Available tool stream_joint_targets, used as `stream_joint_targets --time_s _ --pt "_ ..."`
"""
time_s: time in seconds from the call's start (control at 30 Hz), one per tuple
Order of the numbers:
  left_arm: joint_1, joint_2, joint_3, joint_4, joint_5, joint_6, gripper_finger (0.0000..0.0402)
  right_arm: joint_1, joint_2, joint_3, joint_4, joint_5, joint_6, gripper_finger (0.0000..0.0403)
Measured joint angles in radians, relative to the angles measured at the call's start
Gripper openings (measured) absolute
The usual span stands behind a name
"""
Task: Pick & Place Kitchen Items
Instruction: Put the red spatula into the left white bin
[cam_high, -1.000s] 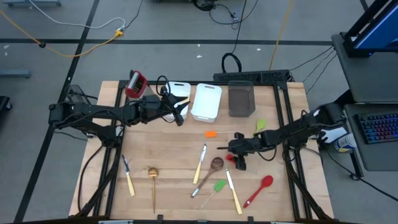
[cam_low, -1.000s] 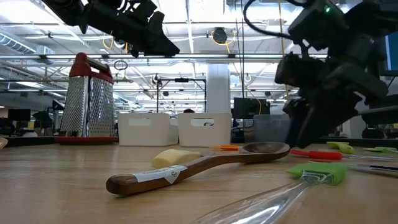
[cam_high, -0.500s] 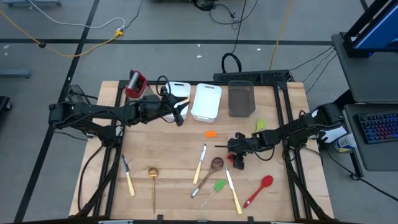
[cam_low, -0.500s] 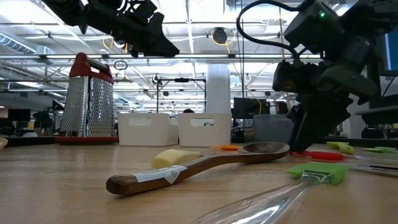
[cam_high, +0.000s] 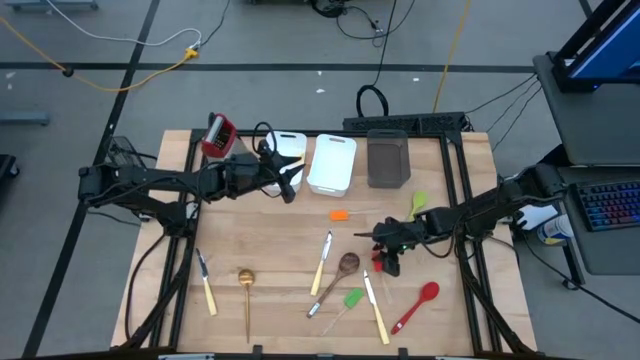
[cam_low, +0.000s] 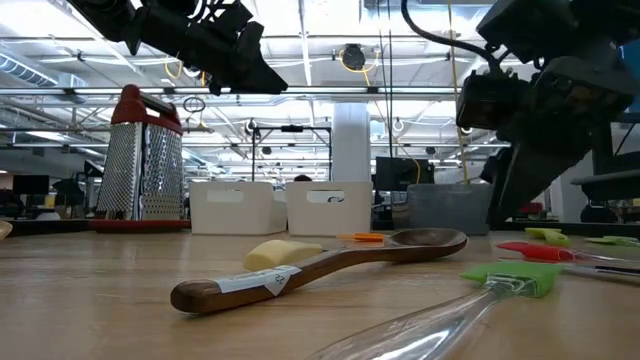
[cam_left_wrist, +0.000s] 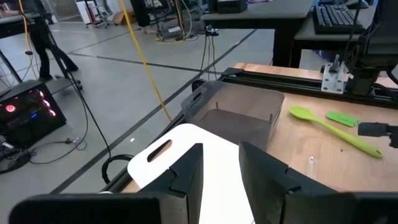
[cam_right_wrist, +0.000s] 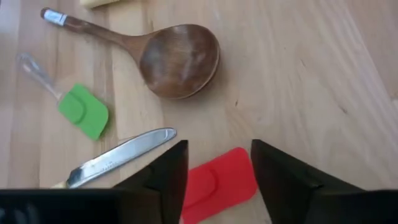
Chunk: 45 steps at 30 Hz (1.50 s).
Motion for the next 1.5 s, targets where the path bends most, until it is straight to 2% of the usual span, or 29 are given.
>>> stream_joint_targets --time_s 0.17,0.33,0.63,1.03,1.27,1.5 --pt "0.000 0.000 0.000 -0.016 0.000 -0.002 0.0108 0.019 0.007 0.000 -0.069 0.021 0.089 0.0217" --pt "0.000 0.000 0.000 -0.019 0.000 -0.002 0.0108 0.032 0.023 0.000 -0.105 0.083 0.182 0.0222" --pt "0.000 0.000 0.000 -0.020 0.000 -0.002 0.0108 0.037 0.079 0.004 -0.064 0.057 0.318 0.0189" --pt "0.000 0.000 0.000 -0.021 0.001 -0.002 0.0108 0.055 0.100 0.004 -0.025 -0.015 0.358 0.0146" --pt "0.000 0.000 0.000 -0.030 0.001 -0.002 0.0108 0.060 0.100 0.003 -0.020 -0.033 0.320 0.0104" --pt "0.000 0.000 0.000 -0.045 0.001 -0.002 0.0108 0.063 0.101 0.002 -0.031 -0.025 0.300 0.0015"
